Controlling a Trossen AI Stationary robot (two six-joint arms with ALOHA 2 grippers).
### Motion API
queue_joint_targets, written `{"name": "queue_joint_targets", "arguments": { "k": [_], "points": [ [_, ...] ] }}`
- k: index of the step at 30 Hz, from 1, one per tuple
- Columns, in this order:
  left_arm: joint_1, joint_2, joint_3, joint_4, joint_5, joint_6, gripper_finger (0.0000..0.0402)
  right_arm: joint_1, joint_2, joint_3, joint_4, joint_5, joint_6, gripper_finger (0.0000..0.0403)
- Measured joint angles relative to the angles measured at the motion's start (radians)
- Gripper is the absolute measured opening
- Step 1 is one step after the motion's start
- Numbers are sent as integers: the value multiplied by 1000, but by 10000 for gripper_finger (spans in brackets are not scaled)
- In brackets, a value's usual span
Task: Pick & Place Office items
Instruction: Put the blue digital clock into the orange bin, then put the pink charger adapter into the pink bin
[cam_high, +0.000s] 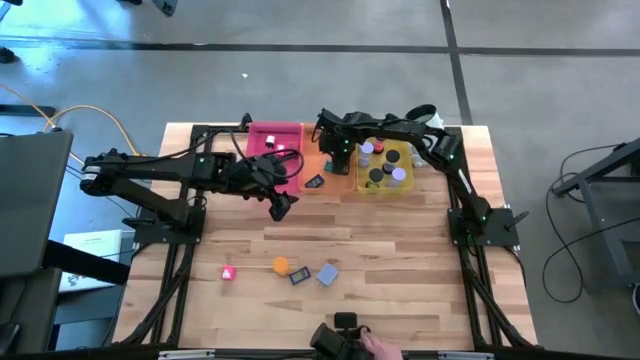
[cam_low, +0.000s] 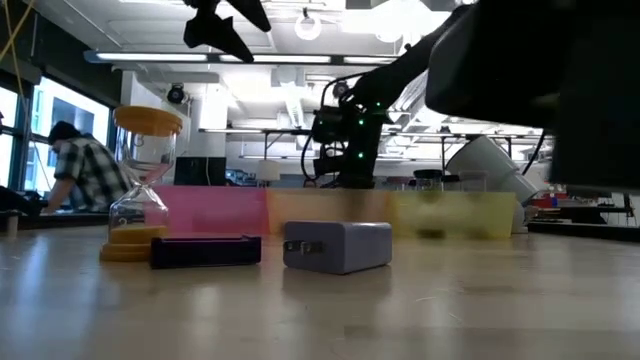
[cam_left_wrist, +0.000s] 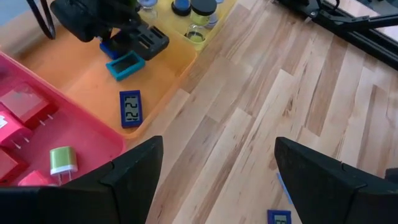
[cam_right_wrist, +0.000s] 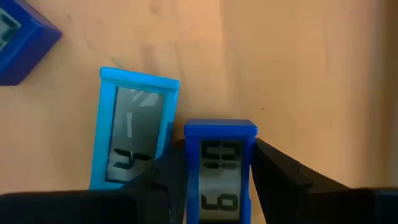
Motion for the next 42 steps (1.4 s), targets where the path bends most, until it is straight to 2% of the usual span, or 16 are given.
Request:
{"name": "queue_joint_targets", "arguments": {
  "k": [8,14,18,25,30,33,38,42],
  "points": [
    [1,0,0,-5,-1,0,301,21,1,0,22,90,1,269],
    [20,0,-1,-9,-1,1,301,57,-13,-2,12,175,-21,318],
    [34,0,-1,-8,-1,1,301,85,-54,-3,9,258,-57,323],
    [40,0,-1,-8,-1,17,301,117,-165,-3,34,280,-60,313],
    [40,0,-1,-8,0,70,301,139,-255,-3,47,388,-43,313],
    [36,0,-1,-24,7,91,301,154,-324,-3,10,405,-26,313],
    [34,-13,-1,-127,103,88,301,205,-441,-2,-28,386,65,312],
    [20,-26,-2,-286,208,7,301,241,-528,-2,-78,330,164,312]
  ]
}}
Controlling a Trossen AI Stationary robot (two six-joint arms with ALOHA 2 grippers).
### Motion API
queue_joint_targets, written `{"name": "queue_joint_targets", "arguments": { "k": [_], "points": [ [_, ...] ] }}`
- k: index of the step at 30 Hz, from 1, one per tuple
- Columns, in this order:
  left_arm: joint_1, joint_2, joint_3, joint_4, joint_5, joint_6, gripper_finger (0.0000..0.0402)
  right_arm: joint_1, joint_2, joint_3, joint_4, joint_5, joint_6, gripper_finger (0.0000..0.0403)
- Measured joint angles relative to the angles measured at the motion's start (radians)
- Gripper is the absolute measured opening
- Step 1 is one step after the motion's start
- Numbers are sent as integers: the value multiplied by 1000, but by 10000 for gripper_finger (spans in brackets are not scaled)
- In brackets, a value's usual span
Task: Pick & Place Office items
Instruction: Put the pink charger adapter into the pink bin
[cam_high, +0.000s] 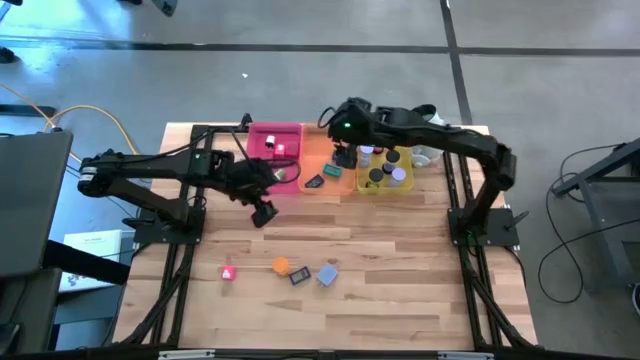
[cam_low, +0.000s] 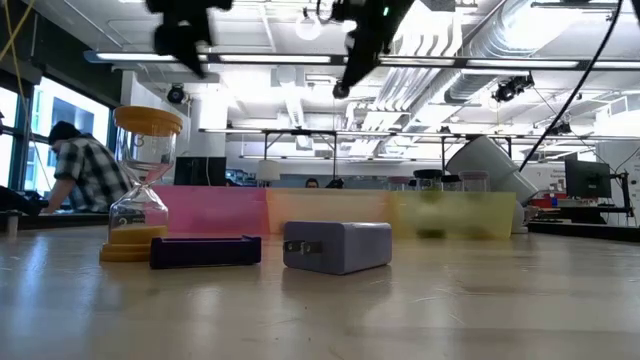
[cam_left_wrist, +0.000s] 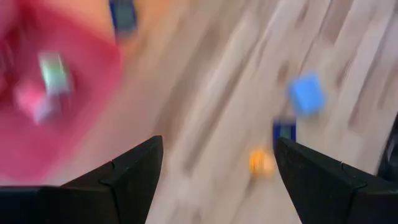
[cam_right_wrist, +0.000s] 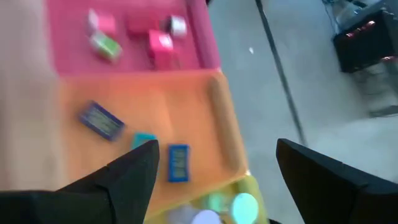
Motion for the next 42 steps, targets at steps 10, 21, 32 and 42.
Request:
{"name": "queue_joint_targets", "arguments": {
  "k": [10,21,32,42],
  "points": [
    [-141,1,0,-340,96,-384,301,19,-72,1,-30,-217,196,312],
    [-353,32,-3,-446,-50,-1024,301,82,-65,0,-67,-361,262,312],
    [-518,45,-182,-384,-6,-1309,301,218,-65,0,-58,-355,375,312],
    [-621,45,-361,-66,45,-1461,301,329,-65,0,57,-352,507,312]
  ]
}}
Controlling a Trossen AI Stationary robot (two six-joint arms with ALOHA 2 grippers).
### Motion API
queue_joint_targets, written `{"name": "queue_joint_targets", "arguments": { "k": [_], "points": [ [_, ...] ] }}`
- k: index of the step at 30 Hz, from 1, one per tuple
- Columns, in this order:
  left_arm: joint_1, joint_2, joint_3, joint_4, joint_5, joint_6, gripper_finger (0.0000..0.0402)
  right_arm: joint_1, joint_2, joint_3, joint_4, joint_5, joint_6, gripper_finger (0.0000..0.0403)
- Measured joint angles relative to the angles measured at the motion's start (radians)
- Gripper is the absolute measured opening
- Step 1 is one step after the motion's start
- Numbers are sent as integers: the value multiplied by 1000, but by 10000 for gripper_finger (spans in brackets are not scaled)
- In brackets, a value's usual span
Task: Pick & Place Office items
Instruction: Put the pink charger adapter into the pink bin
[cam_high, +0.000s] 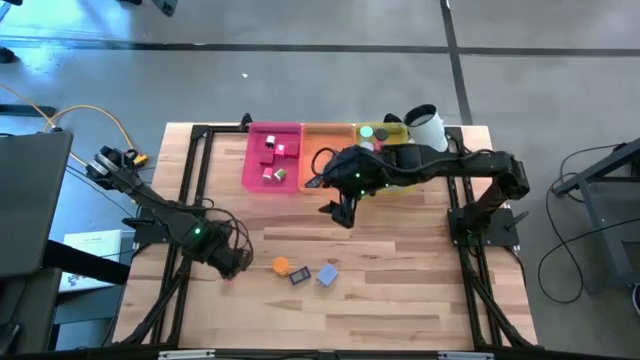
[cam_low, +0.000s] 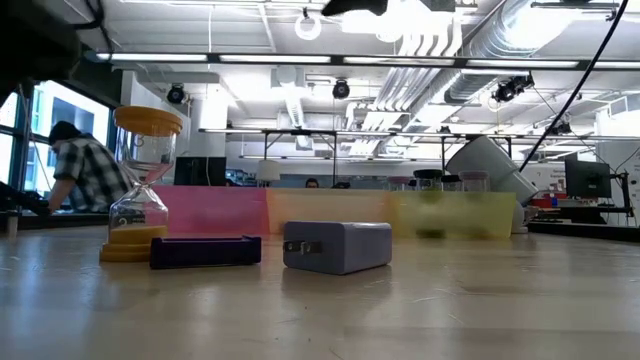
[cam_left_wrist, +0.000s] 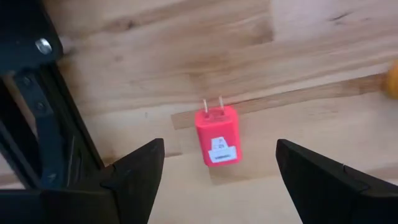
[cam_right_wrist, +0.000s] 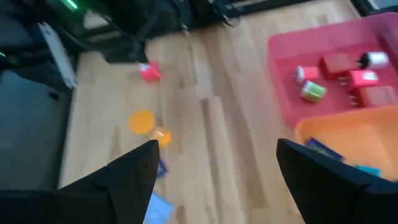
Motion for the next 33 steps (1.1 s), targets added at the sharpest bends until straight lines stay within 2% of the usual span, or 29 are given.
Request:
{"name": "queue_joint_targets", "arguments": {
  "k": [5,10,16,22,33],
  "points": [
    [-38,0,-92,94,11,-51,301,51,0,0,13,8,41,312],
    [-38,0,-150,194,31,-52,301,104,0,0,12,89,42,312],
    [-49,0,-178,298,37,-28,301,131,0,0,12,135,55,312],
    [-57,22,-191,298,47,-58,301,131,0,0,12,132,64,312],
    [-59,166,-192,386,66,-2,301,131,0,0,13,131,59,312]
  ]
}}
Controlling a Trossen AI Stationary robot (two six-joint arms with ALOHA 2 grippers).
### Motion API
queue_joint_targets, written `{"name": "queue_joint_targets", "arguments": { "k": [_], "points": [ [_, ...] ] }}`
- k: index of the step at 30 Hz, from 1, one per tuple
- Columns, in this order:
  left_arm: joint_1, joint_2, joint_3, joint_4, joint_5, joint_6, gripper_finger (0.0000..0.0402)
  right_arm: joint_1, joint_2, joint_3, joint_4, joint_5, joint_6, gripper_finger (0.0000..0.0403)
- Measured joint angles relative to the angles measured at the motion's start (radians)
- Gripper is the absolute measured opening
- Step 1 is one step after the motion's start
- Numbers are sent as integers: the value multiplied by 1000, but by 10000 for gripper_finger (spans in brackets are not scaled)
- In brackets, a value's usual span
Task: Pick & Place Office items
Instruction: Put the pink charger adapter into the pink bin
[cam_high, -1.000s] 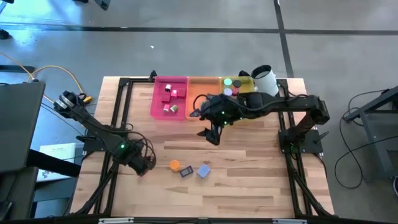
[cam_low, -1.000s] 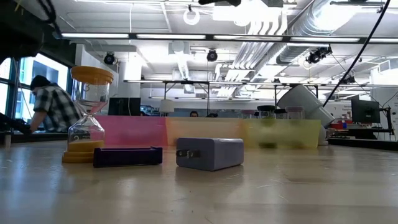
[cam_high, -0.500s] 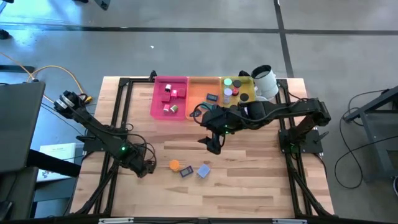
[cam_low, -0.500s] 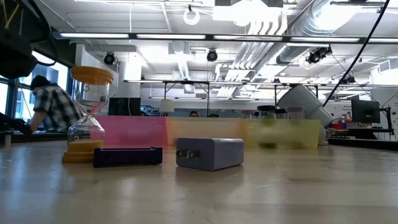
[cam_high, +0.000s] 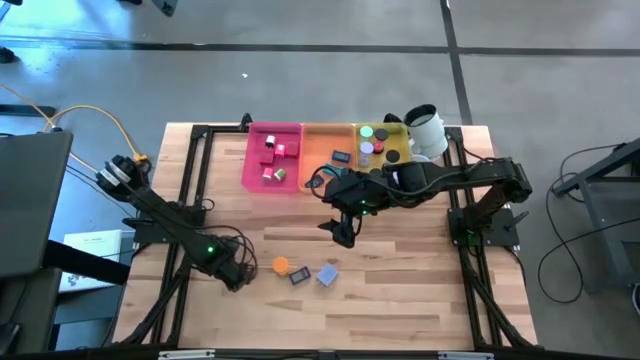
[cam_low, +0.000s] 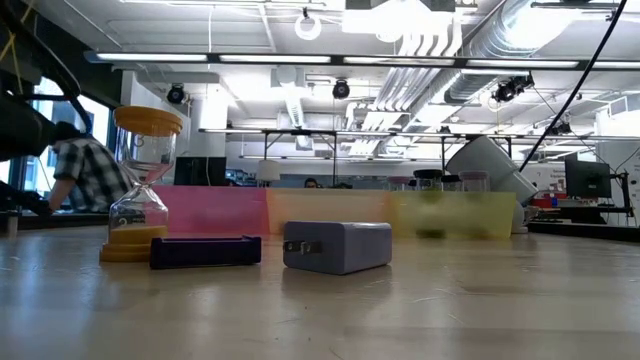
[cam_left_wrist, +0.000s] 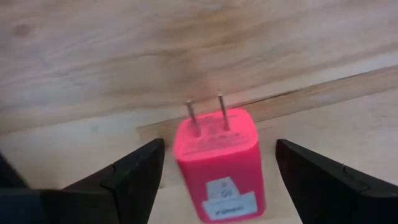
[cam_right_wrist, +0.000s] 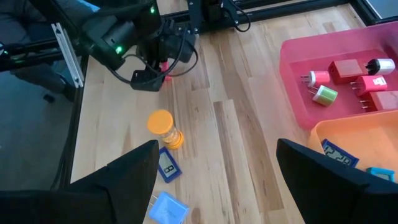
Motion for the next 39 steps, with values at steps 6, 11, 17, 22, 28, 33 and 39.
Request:
{"name": "queue_joint_targets", "arguments": {
  "k": [6,11,17,22,28,33,39],
  "points": [
    [1,39,3,16,23,26,301,0,0,0,0,0,-7,312],
    [13,29,2,19,39,34,296,-2,0,0,0,0,-29,312],
    [46,10,0,37,108,98,255,-16,0,0,0,-1,-39,312],
    [52,10,0,29,114,129,196,-16,0,0,5,-2,-82,312],
    [56,9,0,15,113,139,147,-16,0,0,8,-6,-129,312],
    [84,9,0,12,130,193,147,-16,0,0,8,-5,-167,312],
    [119,-26,1,6,132,247,147,-16,0,0,8,-5,-215,312]
  ]
}}
